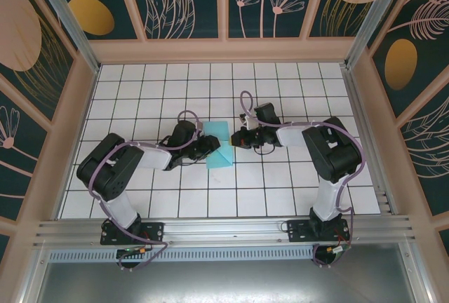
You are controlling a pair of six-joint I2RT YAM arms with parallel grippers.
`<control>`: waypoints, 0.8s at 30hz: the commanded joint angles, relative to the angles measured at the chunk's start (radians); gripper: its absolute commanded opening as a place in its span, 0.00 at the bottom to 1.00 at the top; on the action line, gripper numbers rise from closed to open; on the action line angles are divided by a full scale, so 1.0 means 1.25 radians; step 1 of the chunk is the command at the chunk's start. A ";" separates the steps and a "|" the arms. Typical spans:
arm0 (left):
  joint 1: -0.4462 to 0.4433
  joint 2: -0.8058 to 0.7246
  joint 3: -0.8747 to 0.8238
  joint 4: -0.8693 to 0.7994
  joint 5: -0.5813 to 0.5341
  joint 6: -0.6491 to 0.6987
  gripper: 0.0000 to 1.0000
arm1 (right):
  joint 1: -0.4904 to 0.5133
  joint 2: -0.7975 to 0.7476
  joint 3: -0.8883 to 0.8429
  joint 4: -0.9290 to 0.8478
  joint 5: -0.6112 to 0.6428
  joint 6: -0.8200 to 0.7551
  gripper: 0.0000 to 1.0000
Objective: Fold a paper plane with a square sheet of paper (pick it up from the middle)
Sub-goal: Turn over the paper at the center of the table.
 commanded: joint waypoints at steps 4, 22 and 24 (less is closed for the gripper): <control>0.001 0.013 0.021 0.033 -0.029 0.052 0.16 | -0.022 -0.091 -0.011 -0.025 0.045 0.010 0.33; -0.005 -0.270 0.386 -0.907 -0.573 0.363 0.07 | -0.075 -0.422 -0.087 -0.118 0.405 0.002 0.86; -0.013 -0.254 0.434 -0.983 -0.687 0.365 0.07 | -0.076 -0.430 -0.092 -0.117 0.405 0.007 0.86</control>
